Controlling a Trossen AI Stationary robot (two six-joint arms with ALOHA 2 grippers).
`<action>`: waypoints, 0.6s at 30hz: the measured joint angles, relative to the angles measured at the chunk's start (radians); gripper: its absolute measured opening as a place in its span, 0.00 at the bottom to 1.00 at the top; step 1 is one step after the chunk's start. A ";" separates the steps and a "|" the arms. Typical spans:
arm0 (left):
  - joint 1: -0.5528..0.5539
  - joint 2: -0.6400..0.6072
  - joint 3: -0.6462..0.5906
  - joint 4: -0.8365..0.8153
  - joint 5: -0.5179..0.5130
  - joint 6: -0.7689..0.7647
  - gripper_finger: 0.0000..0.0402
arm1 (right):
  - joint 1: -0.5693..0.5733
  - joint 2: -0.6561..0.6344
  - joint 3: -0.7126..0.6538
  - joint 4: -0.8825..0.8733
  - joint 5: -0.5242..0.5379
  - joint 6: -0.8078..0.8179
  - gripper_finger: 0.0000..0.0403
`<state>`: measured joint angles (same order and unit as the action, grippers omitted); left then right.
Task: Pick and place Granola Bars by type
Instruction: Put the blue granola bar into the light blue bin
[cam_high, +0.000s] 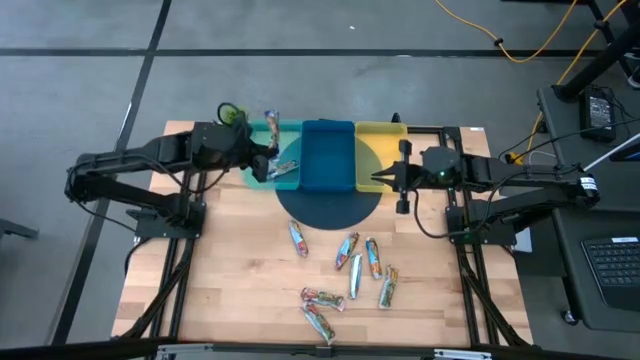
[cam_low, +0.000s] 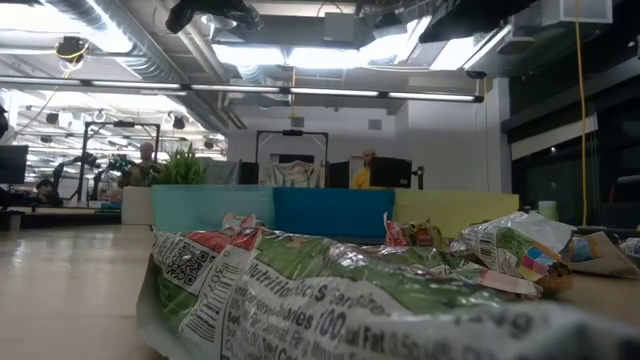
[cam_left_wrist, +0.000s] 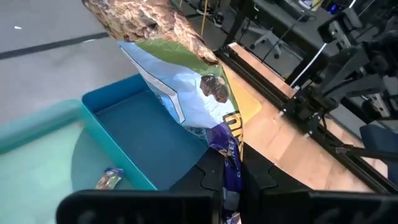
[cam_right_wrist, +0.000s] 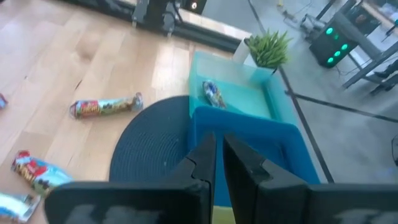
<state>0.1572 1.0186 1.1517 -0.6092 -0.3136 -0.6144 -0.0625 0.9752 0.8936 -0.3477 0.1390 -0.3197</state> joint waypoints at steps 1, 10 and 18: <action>0.018 -0.001 0.004 -0.014 0.023 0.000 0.02 | 0.000 0.000 0.000 0.009 0.000 0.000 0.08; 0.187 0.096 0.267 -0.367 0.075 0.118 0.02 | 0.000 0.000 0.000 0.065 0.037 -0.003 0.08; 0.332 0.222 0.513 -0.466 0.093 0.367 0.02 | 0.000 0.000 0.000 0.068 0.063 0.045 0.08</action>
<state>0.4897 1.2408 1.6650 -1.0756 -0.2211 -0.2469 -0.0624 0.9752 0.8936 -0.2794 0.2016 -0.2744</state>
